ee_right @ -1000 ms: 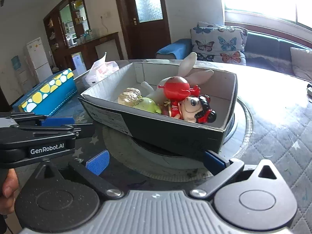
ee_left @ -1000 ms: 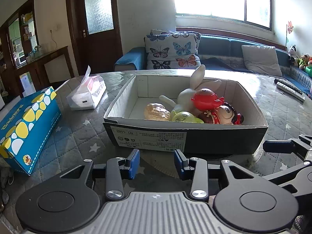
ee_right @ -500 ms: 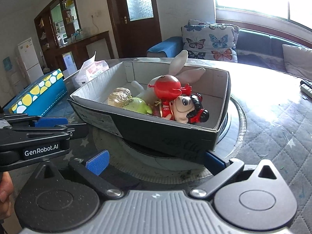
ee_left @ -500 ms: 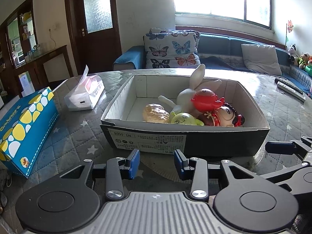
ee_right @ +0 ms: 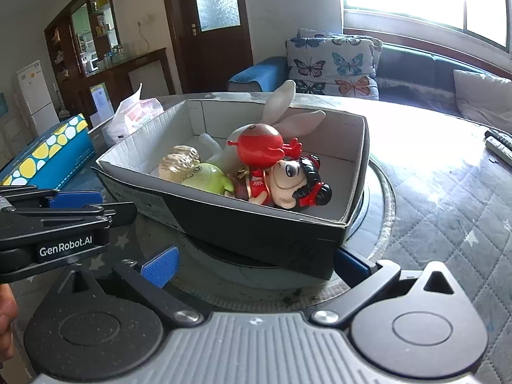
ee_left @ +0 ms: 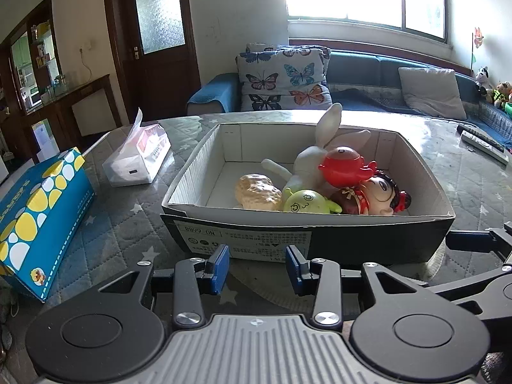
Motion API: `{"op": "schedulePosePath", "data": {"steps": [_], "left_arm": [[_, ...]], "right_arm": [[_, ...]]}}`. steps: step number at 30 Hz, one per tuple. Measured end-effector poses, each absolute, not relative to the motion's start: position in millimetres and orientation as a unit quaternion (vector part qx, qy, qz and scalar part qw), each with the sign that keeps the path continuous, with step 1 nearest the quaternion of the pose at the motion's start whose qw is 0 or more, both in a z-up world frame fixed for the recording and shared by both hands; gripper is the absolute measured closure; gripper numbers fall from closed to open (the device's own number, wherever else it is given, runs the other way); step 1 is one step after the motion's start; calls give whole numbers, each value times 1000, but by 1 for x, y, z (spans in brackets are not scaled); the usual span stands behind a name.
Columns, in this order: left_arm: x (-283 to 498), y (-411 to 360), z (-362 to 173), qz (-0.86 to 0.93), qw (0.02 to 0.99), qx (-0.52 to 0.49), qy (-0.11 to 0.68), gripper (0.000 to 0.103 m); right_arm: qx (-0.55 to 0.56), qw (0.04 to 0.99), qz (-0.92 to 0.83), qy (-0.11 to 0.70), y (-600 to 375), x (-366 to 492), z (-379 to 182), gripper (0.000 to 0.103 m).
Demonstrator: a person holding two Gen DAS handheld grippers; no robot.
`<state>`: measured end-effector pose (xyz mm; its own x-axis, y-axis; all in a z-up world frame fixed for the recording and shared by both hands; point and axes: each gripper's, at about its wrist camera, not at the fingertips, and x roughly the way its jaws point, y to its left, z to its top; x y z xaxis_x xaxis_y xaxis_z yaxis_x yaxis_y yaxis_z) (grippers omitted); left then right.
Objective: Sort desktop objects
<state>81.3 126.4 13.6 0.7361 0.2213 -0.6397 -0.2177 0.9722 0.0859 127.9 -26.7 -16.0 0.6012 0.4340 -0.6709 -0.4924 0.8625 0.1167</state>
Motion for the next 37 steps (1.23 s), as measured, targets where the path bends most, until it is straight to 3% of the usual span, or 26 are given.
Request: {"op": "schedulePosePath", "data": {"steps": [37], "left_arm": [[93,126,9,111,930,11,349,65]], "right_arm": [[-35,897,228,376,-29,135,-18,0]]}}
